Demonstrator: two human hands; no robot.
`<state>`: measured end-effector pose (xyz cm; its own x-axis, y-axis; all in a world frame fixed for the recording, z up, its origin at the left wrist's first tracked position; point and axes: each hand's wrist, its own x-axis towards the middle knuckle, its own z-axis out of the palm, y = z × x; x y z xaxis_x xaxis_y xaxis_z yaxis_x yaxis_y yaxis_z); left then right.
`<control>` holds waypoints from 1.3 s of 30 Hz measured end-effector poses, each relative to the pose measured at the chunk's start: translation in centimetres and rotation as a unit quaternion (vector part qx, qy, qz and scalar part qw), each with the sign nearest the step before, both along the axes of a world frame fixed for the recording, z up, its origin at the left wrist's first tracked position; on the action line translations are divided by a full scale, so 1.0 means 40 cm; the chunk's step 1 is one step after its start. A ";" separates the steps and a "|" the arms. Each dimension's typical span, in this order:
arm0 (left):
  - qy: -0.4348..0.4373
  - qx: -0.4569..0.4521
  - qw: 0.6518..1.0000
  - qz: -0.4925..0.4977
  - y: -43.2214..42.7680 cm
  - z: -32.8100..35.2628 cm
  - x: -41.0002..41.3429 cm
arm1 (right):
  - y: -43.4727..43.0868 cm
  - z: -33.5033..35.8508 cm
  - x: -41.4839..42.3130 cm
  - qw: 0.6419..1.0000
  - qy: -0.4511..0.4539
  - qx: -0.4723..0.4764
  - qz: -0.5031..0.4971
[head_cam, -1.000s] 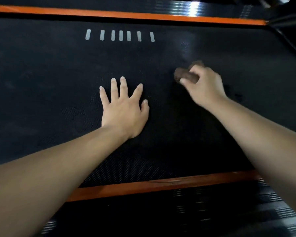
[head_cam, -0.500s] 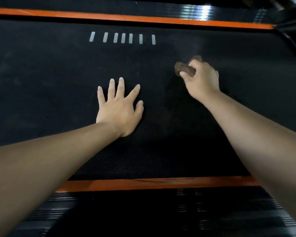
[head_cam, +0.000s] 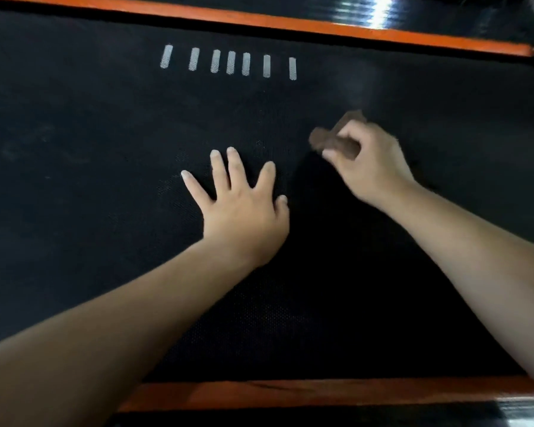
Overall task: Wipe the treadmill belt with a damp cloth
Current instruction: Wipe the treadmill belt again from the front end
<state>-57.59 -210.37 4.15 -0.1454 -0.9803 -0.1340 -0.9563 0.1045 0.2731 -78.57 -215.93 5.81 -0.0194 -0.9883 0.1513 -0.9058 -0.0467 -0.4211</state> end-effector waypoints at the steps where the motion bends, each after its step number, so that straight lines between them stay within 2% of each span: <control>1: 0.007 0.001 1.000 0.000 -0.004 -0.001 -0.016 | 0.034 0.002 0.009 0.999 -0.014 0.013 0.038; 3: 0.016 -0.008 1.000 0.003 -0.004 -0.008 -0.043 | 0.061 0.004 0.003 0.993 -0.011 0.026 0.111; 5: 0.011 -0.030 0.999 0.015 0.002 -0.021 -0.054 | 0.000 0.009 -0.015 0.992 0.016 0.004 0.129; 9: 0.005 -0.081 0.996 0.021 0.014 -0.045 -0.055 | -0.223 0.006 -0.047 0.999 0.026 -0.040 0.011; 11: -0.006 -0.086 0.996 0.020 0.012 -0.046 -0.056 | -0.249 0.008 -0.043 0.999 0.035 -0.036 0.014; 15: -0.038 -0.068 0.996 0.030 0.010 -0.044 -0.070 | -0.107 -0.005 -0.041 0.981 0.002 0.003 0.193; 17: -0.045 -0.057 0.996 0.053 0.011 -0.039 -0.094 | -0.119 -0.005 -0.060 0.969 0.029 -0.010 0.247; 19: -0.057 -0.050 0.995 0.071 0.008 -0.041 -0.118 | -0.238 -0.001 -0.064 0.979 0.069 -0.066 0.182; 21: -0.060 -0.048 0.994 0.081 0.008 -0.045 -0.127 | -0.351 0.002 -0.071 0.993 0.049 -0.081 0.071; 22: -0.058 -0.050 0.993 0.085 0.005 -0.045 -0.126 | -0.382 -0.002 -0.070 0.995 0.039 -0.079 0.046; 23: -0.056 -0.051 0.993 0.086 0.003 -0.044 -0.125 | -0.388 -0.014 -0.065 0.995 0.042 -0.076 0.055; 26: -0.063 -0.048 0.993 0.089 0.005 -0.045 -0.127 | -0.311 -0.036 -0.064 0.984 0.020 -0.050 0.169; 28: -0.064 -0.046 0.993 0.091 0.004 -0.045 -0.129 | -0.308 -0.030 -0.077 0.979 0.016 -0.044 0.198; 29: -0.066 -0.044 0.993 0.089 0.005 -0.045 -0.129 | -0.336 -0.024 -0.078 0.983 0.025 -0.055 0.175; 32: -0.068 -0.043 0.992 0.095 0.009 -0.041 -0.131 | -0.459 -0.001 -0.075 0.997 0.018 -0.069 0.018; 34: -0.067 -0.041 0.993 0.094 0.008 -0.039 -0.132 | -0.479 -0.003 -0.058 0.997 0.016 -0.075 -0.026; 39: -0.063 -0.043 0.992 0.097 0.006 -0.033 -0.133 | -0.407 -0.029 -0.033 0.991 0.008 -0.050 0.122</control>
